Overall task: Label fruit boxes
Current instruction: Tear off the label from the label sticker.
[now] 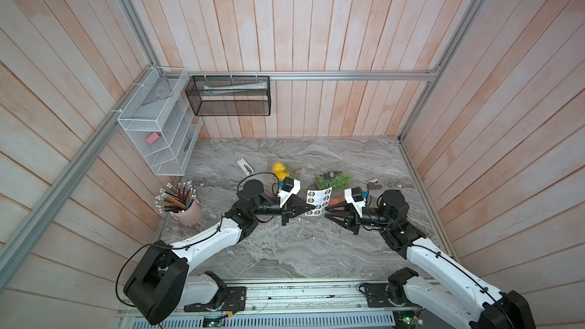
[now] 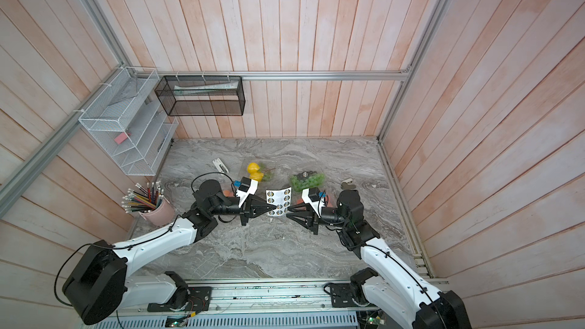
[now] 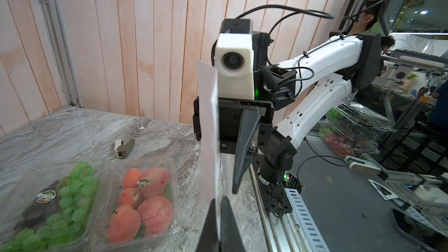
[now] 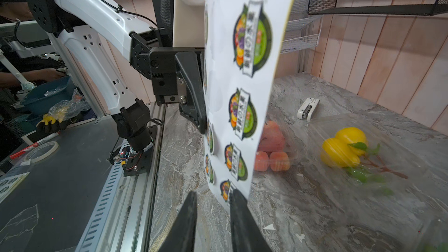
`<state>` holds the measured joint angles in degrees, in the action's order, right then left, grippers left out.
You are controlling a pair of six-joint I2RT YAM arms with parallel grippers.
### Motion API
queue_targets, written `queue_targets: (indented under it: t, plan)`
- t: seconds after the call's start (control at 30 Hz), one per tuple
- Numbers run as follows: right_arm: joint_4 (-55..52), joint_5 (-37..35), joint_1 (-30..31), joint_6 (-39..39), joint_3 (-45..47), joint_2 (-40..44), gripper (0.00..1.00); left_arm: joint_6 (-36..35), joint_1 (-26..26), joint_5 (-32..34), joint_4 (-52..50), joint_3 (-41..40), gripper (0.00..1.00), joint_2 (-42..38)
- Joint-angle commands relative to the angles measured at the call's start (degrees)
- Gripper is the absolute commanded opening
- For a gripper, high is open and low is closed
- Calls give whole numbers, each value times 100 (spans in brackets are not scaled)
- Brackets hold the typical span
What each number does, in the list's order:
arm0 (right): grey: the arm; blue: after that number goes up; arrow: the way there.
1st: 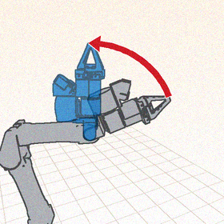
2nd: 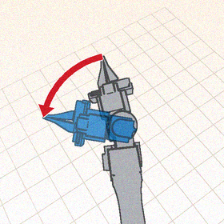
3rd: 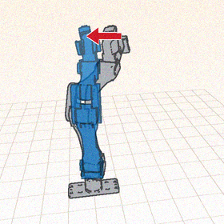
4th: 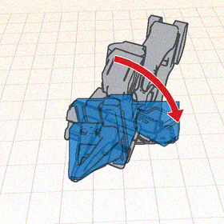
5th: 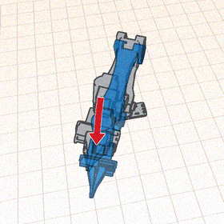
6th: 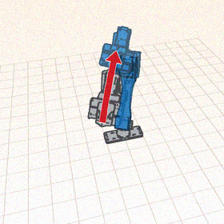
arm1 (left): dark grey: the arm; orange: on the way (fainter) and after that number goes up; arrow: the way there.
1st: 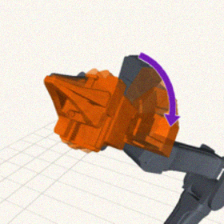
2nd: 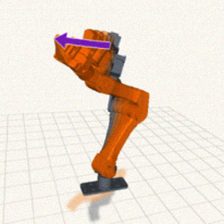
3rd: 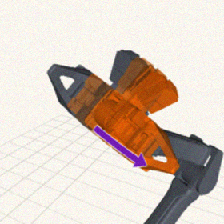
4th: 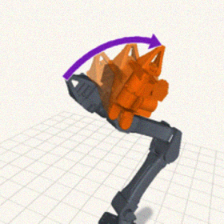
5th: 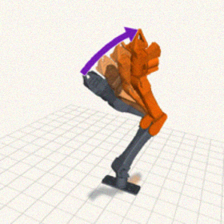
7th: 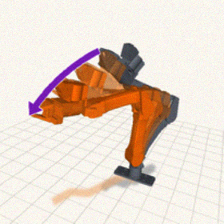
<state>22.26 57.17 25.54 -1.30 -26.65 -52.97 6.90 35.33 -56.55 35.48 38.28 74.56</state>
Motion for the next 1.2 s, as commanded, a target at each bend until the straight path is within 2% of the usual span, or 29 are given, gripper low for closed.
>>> queue_targets:
  t: [0.0, 0.43, 0.8, 0.97, 1.17]
  plan:
    - [481, 183, 64, -171, -223, -151, 26, -136, 18, -19, -103, -16, 0, 5]
    - [806, 365, 264, -331, -444, -486, 23, -162, 18, -11, -99, -31, 0, 12]
    - [886, 344, 311, -426, -473, -540, 11, -169, 17, 24, -116, -47, 0, -12]
    - [869, 349, 312, -408, -490, -535, 0, -162, 18, 200, -181, -51, 0, -59]
    - [642, 208, 316, -207, -491, -463, 0, -109, 18, 520, -251, -57, 0, -120]
